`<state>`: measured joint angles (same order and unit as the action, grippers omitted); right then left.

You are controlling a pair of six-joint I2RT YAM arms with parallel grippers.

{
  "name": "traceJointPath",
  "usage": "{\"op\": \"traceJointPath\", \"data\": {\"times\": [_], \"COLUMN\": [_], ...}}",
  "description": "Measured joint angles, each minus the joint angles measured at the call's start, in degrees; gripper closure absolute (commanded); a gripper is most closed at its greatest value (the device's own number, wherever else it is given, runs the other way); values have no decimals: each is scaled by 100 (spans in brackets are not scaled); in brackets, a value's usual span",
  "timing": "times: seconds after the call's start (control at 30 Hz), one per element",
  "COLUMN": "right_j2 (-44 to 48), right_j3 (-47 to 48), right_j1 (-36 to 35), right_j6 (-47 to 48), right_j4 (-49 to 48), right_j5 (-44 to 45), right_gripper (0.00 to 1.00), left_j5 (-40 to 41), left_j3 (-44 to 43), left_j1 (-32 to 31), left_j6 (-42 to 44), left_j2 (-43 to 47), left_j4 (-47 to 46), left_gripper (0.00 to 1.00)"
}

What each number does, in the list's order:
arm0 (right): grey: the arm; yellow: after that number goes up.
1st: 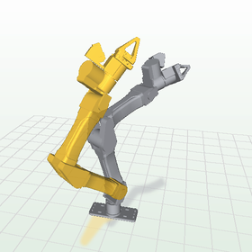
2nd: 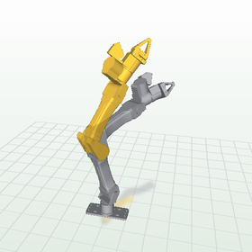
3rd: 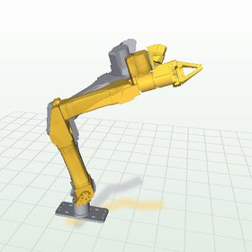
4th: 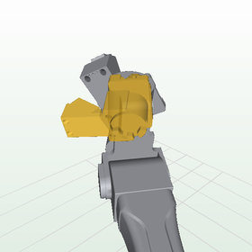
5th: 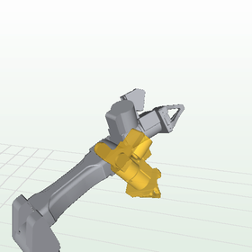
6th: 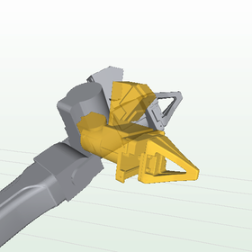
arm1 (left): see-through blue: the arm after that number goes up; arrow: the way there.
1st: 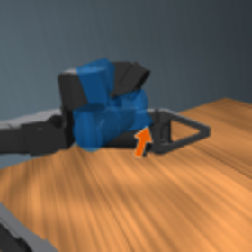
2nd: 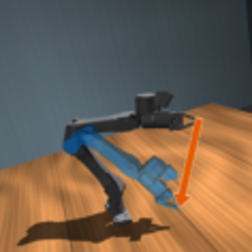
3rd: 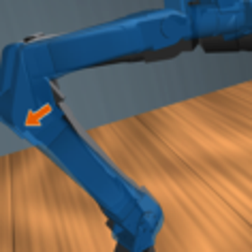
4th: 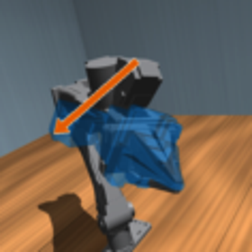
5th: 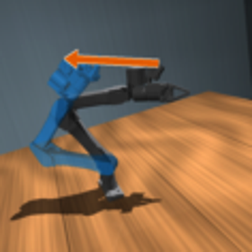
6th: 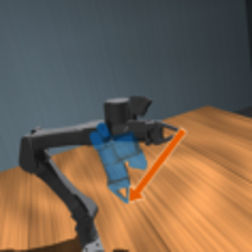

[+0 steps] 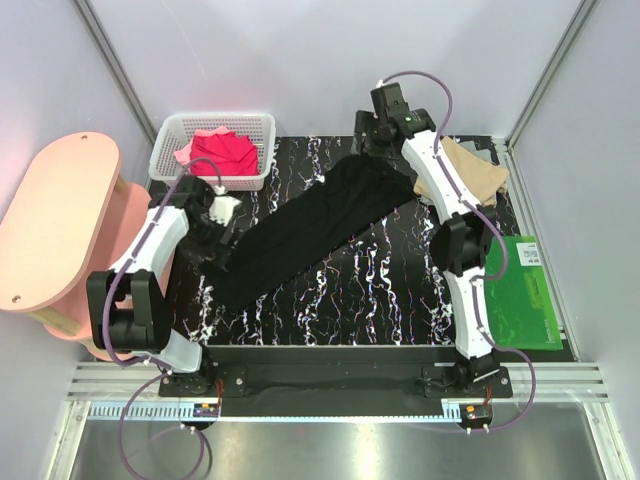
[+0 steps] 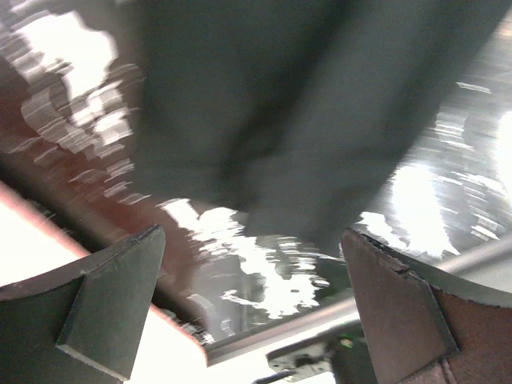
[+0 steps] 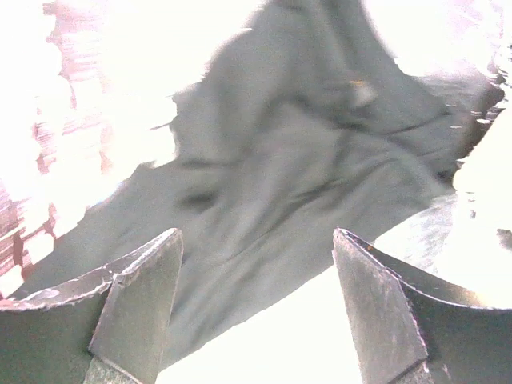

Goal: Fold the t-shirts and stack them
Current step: Rotate the tshirt 60 degrees

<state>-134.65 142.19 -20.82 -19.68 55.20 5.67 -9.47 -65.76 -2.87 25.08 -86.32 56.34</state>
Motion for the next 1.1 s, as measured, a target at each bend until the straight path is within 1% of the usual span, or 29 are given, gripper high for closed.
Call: {"op": "traceJointPath", "data": {"times": [0.07,0.17,0.33,0.47,0.57,0.77,0.9,1.1], "right_j2": [417,881,868,562,358,197,-46,-389], "right_j3": [-162,-662,-1646,-2186,-2240,-2221,-2221,-2177], "right_j1": [-197,-553,-1102,-1222,-1172,-1132,-1132,-1119], "right_j6": [-4,-4,-35,-144,-223,-409,-463,-463], "right_j4": [-4,-48,-114,-138,-155,-326,-396,-439], "right_j5": [-184,-396,-678,-863,-918,-1126,-1252,-1292], "right_gripper": [17,17,19,20,20,22,22,21], "left_j5": [282,533,758,953,992,1163,1329,1652], "left_j3": [59,262,433,428,323,184,348,527], "left_j1": [302,308,20,-470,-732,-811,-828,-949], "left_j6": [59,85,22,-70,-105,-116,-111,-116], "left_j2": [-2,-15,-234,-393,-433,-745,-1034,-1224], "left_j4": [-175,-363,-459,-560,-557,-706,-879,-946], "left_gripper": [1,2,2,1,1,2,2,2]}}
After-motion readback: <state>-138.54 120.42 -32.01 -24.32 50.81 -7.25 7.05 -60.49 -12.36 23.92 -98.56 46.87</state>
